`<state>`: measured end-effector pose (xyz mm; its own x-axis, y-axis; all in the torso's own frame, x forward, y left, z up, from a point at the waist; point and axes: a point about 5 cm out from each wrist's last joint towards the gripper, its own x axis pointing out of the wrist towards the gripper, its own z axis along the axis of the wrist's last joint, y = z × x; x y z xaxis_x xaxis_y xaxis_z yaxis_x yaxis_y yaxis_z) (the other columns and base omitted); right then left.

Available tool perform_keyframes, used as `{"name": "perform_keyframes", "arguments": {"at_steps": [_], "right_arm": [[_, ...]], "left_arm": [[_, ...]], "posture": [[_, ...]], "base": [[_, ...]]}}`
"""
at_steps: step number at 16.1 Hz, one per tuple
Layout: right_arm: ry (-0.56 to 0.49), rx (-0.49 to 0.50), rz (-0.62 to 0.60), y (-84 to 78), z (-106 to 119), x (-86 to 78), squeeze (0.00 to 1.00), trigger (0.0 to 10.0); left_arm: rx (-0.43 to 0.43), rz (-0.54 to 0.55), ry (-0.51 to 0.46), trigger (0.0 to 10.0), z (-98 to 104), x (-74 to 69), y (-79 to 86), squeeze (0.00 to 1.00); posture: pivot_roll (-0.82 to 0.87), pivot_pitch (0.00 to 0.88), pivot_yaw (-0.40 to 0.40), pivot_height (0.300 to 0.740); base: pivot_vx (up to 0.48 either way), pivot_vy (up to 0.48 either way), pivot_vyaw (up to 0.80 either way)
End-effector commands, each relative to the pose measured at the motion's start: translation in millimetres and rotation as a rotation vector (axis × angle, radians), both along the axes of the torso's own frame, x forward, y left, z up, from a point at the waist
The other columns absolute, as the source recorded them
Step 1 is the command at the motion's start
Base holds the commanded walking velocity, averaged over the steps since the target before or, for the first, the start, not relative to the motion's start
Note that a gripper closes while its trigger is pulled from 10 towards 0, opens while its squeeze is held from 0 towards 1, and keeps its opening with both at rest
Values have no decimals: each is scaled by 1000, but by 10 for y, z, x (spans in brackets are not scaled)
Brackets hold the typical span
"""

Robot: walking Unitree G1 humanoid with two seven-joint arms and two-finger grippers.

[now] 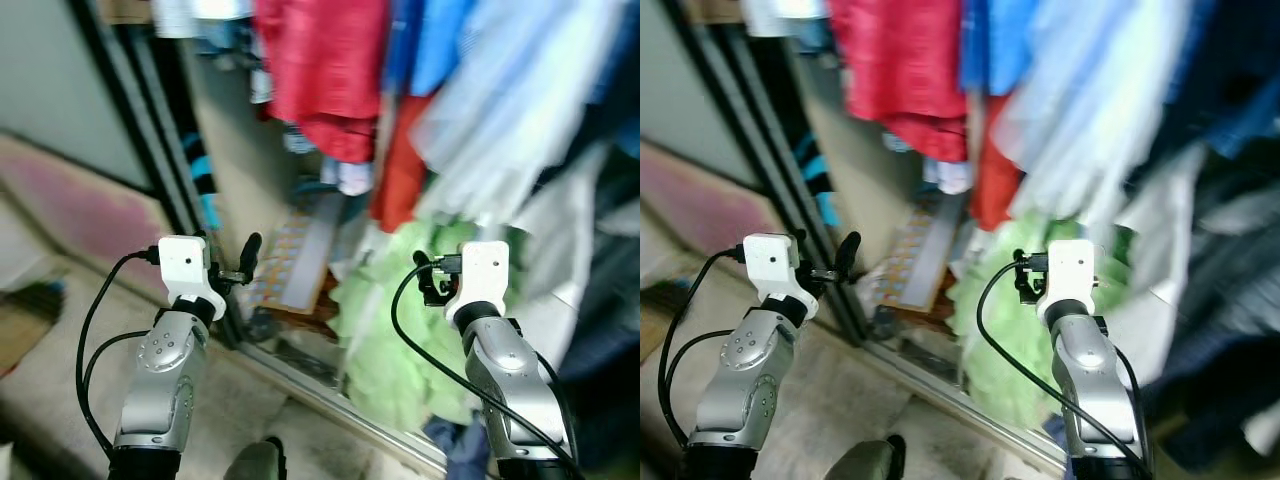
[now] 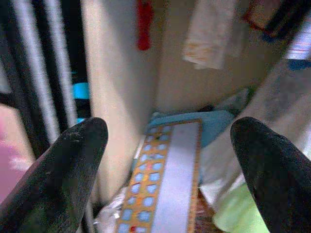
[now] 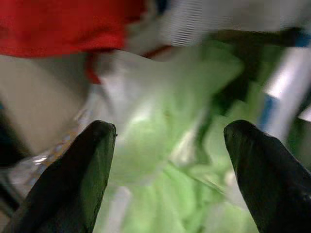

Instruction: Clean up the room

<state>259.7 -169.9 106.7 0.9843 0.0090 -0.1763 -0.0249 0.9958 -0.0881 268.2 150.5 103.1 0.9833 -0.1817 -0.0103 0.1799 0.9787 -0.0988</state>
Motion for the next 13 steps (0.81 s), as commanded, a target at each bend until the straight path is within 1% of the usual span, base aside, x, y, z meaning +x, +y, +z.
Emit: {"name": "perform_keyframes", "arguments": {"at_steps": [1,5,9,12,13], "right_arm": [[-19,-1,12,18,44,47,0,10000],[-38,-7,21,33,73,79,0,10000],[-48,-27,38,54,84,66,0,10000],[-44,-27,82,111,75,50,0,10000],[-34,-20,114,143,55,31,0,10000]], "left_arm": [[20,1,-10,10000,32,41,6,0],[20,4,-33,10000,61,69,-8,0],[22,-1,-22,10000,39,55,-23,0],[17,-5,-20,10000,34,54,-40,0],[-8,-6,2,10000,24,55,-60,0]], "posture": [[2,0,12,740],[-5,0,17,740],[-5,0,12,740],[-6,0,6,740],[-5,0,3,740]], "base": [[0,0,800],[0,0,800],[0,0,800],[0,0,800],[0,0,800]]}}
